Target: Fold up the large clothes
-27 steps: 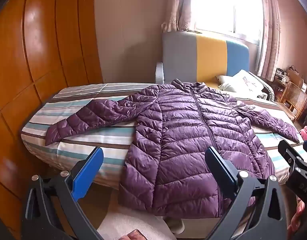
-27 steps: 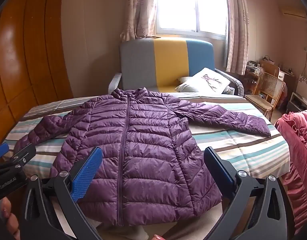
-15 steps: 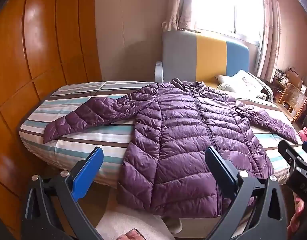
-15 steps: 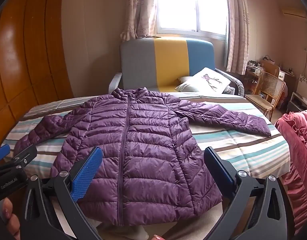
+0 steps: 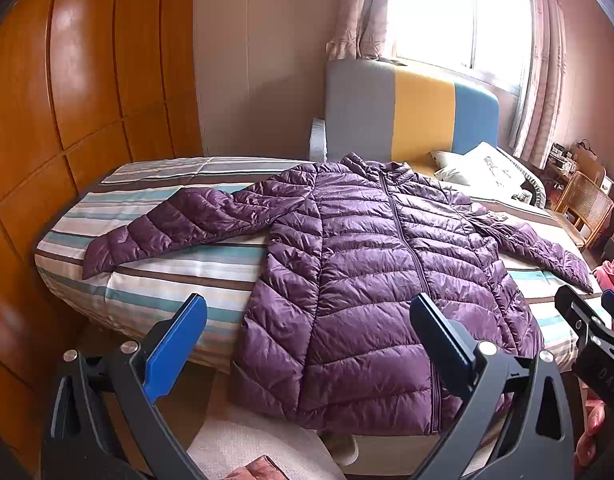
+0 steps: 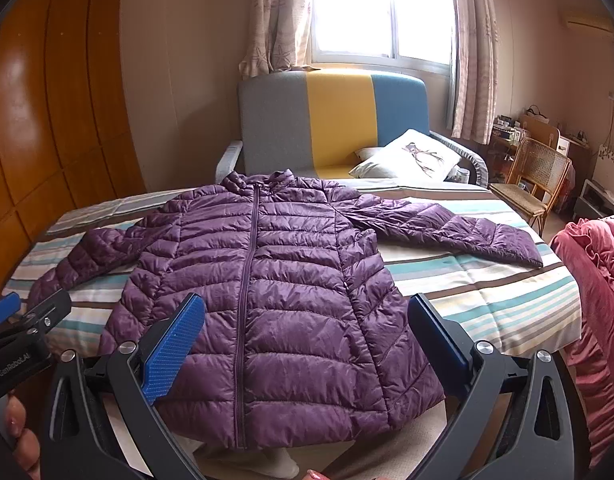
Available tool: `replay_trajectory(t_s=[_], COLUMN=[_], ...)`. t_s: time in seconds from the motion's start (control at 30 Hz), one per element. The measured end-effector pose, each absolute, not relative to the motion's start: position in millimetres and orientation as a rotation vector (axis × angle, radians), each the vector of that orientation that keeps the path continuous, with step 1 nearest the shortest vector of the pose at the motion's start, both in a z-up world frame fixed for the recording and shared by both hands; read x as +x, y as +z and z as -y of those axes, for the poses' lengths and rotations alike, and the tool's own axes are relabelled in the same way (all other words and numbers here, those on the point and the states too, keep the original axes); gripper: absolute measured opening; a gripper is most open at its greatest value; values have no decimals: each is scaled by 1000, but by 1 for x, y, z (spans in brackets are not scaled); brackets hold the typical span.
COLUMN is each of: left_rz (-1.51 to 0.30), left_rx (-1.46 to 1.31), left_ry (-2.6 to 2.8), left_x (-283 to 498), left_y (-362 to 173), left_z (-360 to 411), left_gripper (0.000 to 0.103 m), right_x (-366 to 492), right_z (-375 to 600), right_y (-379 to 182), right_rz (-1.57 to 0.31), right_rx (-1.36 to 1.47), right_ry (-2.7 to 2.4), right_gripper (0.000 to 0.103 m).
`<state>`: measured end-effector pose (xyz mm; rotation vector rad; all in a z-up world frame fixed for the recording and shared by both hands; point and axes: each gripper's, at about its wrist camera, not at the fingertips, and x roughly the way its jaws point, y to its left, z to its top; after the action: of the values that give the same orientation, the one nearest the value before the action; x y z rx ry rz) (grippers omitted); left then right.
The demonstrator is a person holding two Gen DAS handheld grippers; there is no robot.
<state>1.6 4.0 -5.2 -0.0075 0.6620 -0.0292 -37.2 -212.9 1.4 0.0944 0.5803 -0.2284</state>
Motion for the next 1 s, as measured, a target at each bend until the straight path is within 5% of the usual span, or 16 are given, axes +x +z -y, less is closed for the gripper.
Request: replay_trajectory(t_s=[1.0], left_rz=[-673], left_rx=[-8], left_ry=[-16], left_x=[4], left_y=[-12], left_z=[-6], left_gripper=[101], right_x=[-34], right_z=[216], right_y=[-7], right_rz=[-604], right_rx=[103], right_ry=[-218], right_gripper=[100])
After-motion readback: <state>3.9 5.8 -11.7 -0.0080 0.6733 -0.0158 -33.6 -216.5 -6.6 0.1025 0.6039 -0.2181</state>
